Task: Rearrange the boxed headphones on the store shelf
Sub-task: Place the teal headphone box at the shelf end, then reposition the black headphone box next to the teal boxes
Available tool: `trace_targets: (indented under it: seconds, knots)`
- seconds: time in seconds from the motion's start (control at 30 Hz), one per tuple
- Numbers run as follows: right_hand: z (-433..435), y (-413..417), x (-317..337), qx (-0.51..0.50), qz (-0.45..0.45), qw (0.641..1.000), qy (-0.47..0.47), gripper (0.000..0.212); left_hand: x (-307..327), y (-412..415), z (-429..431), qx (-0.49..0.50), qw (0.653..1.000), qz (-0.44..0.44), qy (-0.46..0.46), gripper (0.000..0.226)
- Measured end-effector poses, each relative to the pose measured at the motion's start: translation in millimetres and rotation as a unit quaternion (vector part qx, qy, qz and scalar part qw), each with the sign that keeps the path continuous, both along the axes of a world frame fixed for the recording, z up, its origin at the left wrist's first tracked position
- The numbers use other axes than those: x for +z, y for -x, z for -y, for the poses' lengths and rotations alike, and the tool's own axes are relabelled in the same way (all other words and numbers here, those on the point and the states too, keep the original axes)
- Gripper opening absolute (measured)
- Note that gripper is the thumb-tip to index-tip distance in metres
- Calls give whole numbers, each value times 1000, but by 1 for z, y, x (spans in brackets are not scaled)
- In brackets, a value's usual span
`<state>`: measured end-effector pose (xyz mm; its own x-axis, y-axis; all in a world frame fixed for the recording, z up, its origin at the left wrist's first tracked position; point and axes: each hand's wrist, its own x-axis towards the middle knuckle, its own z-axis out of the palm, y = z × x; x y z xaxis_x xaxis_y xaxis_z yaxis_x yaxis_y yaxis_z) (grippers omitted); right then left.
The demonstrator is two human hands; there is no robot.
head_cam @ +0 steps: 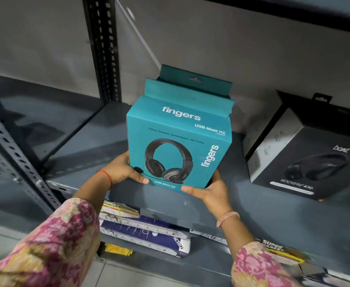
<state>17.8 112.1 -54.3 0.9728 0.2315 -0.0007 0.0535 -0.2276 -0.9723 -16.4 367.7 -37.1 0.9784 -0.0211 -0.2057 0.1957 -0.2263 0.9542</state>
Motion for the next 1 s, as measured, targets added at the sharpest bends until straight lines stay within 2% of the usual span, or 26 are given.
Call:
trace_targets:
  seconds: [0.1, 0.23, 0.3, 0.37, 0.43, 0.5, 0.53, 0.6, 0.63, 0.67, 0.73, 0.8, 0.9, 0.97, 1.0]
  knots:
    - [0, 0, -2, 6, -4, 1000, -3, 78, -1, 0, 0, -5, 1000, -7, -6, 84]
    - [2, 0, -4, 13, -8, 1000, -9, 83, 0, -1, 2, -13, 1000, -11, 9, 75]
    - [1, 0, -3, 20, -8, 1000, -2, 86, 2, 2, 2, -13, 1000, -9, 3, 86]
    - [-1, 1, 0, 29, -8, 999, 10, 100, 8, 7, 5, -17, 1000, -11, -2, 104]
    - [1, 4, 6, 39, 4, 999, 21, 124, 14, 18, 11, -5, 1000, 3, 18, 122]
    - [7, 15, 14, 55, -3, 998, 21, 134, 13, 40, 21, 75, 995, 43, 45, 130]
    - [14, 23, 16, 64, -9, 998, 20, 133, 12, 56, 31, 167, 983, 73, 6, 124]
    - [33, 44, 14, 77, -8, 997, 26, 129, 3, 91, 61, 367, 910, 140, -135, 97]
    - [46, 52, 12, 79, -1, 996, 32, 128, 1, 104, 84, 403, 879, 172, -186, 90]
    - [58, 59, 9, 74, 8, 997, 31, 126, -2, 112, 107, 386, 877, 201, -203, 87]
    - [89, 61, 5, 26, 30, 999, 12, 118, -19, 109, 158, 284, 913, 238, -173, 67]
    - [123, 54, 5, -64, 52, 996, -15, 105, -22, 87, 203, 214, 942, 234, -106, 53]
    - [185, 35, 5, -240, 103, 964, -47, 69, -9, 36, 256, 170, 965, 195, 32, 67]
    - [230, 15, 12, -310, 127, 942, -28, 62, 3, -4, 283, 124, 977, 164, 58, 82]
    - [246, 2, 14, -321, 126, 938, -16, 66, 5, -22, 288, 100, 982, 146, 59, 94]
